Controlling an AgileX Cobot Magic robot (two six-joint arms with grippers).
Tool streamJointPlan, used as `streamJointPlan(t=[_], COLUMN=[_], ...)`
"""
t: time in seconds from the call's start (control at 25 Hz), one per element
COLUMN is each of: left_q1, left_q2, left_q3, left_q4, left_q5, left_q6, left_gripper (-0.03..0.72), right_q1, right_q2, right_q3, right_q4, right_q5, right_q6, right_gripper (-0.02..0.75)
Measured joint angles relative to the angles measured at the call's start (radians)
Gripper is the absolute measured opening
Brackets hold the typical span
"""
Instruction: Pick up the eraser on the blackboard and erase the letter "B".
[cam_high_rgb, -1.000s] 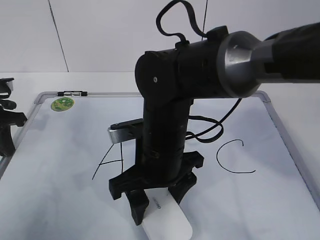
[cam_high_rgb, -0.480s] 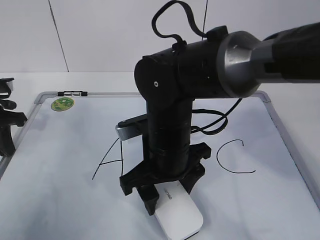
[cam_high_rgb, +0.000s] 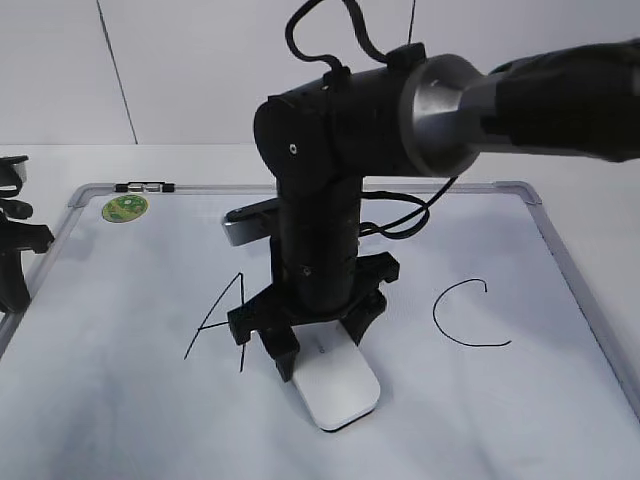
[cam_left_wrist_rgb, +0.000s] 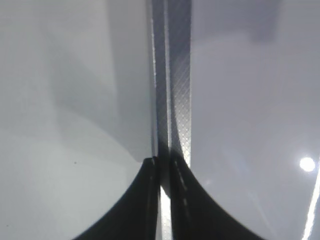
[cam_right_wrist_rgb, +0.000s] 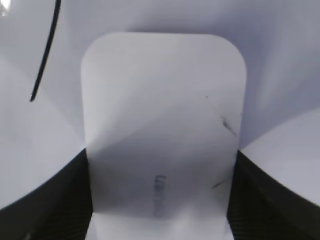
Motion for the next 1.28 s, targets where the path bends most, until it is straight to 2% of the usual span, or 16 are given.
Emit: streamJointPlan(t=[0.32,0.72,1.28], left_q1=[0.000,0.000,0.000], left_q2=[0.000,0.000,0.000], left_q3=[0.000,0.000,0.000], left_q4=[0.000,-0.002,-0.002], left_q5=[0.000,0.000,-0.002], left_q6=[0.000,0.000,0.000], left_gripper=[0.021,0.021,0.021], right_q1=[-0.040,-0.169,-0.272], right_q2=[0.078,0.154,0.169], right_q3=[-0.140,-0.283,-0.318], right_q4=[-0.006,0.004,-0.040], right_q5=[0.018,0.031,0.046], right_q6=[0.001,0.011,0.012], right_gripper=[0.524,0.524,0.524])
